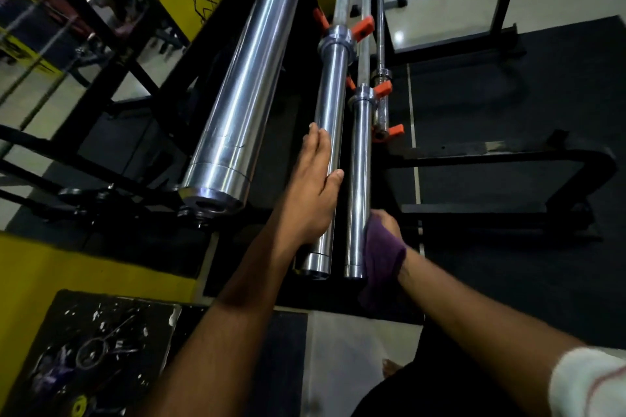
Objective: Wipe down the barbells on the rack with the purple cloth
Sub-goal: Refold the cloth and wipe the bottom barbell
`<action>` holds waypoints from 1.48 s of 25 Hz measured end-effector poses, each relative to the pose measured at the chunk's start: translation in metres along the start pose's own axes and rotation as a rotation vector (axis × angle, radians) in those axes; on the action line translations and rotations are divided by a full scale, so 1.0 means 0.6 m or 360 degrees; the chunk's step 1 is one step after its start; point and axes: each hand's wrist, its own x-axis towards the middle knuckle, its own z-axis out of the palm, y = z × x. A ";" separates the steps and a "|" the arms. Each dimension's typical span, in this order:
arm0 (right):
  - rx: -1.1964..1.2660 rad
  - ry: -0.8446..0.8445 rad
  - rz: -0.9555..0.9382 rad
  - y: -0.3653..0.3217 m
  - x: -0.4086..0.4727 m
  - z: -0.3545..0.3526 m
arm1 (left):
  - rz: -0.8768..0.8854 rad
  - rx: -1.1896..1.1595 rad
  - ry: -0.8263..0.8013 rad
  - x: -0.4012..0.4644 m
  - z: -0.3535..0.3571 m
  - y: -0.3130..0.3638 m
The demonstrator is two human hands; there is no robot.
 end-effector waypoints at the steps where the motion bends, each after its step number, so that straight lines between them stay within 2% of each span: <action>1: -0.0037 -0.0028 -0.0098 -0.015 -0.005 0.003 | -0.0004 -0.0014 0.0008 0.000 0.000 -0.001; 2: 0.0057 0.0049 -0.0150 -0.024 -0.008 0.008 | -0.0008 -0.0030 0.0006 0.000 0.001 -0.003; 4: -0.0043 0.0303 -0.0137 0.000 0.000 -0.004 | 0.0003 -0.0088 0.0020 0.002 0.002 -0.004; 6: 0.0223 0.0109 -0.0179 0.048 -0.078 -0.019 | 0.0000 -0.0107 0.0032 0.003 0.003 -0.006; 7: 0.0147 -0.0045 -0.0215 0.050 -0.126 -0.019 | -0.0001 -0.0108 0.0039 0.004 0.002 -0.006; 11: -0.0122 0.0255 -0.0102 -0.038 -0.313 0.051 | 0.0015 -0.0047 0.0036 0.004 0.004 -0.005; 13: -0.0257 0.0143 0.0036 -0.001 -0.284 -0.004 | 0.0038 0.0010 0.0051 0.001 0.010 -0.008; 14: -0.0130 0.0013 0.0066 0.010 -0.253 -0.040 | 0.0051 0.0034 0.0064 0.003 0.012 -0.009; 15: -0.0106 -0.0093 0.0028 0.003 -0.244 -0.058 | 0.0067 0.0071 0.0075 0.005 0.012 -0.010; 18: 0.0039 -0.0022 -0.0073 -0.064 -0.184 -0.131 | 0.0001 0.0377 0.0057 0.010 0.009 0.002; 19: -0.0023 -0.0017 -0.0101 -0.097 -0.186 -0.143 | -0.0073 0.0553 0.0057 0.008 0.009 0.013; 21: -0.0163 -0.0015 -0.0353 -0.152 -0.205 -0.192 | -0.0133 0.0863 0.0157 0.007 0.025 0.061; 23: -0.0567 0.0126 -0.0651 -0.196 -0.233 -0.244 | 0.0025 0.0823 0.0243 0.018 0.069 0.131; 25: -0.1002 0.0328 -0.0920 -0.236 -0.251 -0.325 | 0.0165 0.0572 0.0089 0.048 0.146 0.194; 28: -0.1356 0.0572 -0.1058 -0.284 -0.281 -0.464 | 0.0106 0.0278 -0.0436 0.097 0.286 0.244; 31: -0.1482 0.0866 -0.0988 -0.313 -0.326 -0.629 | -0.0045 0.0056 -0.0800 0.139 0.431 0.302; 37: -0.1418 0.1209 -0.0583 -0.344 -0.376 -0.909 | -0.0066 0.0076 -0.1066 0.217 0.651 0.425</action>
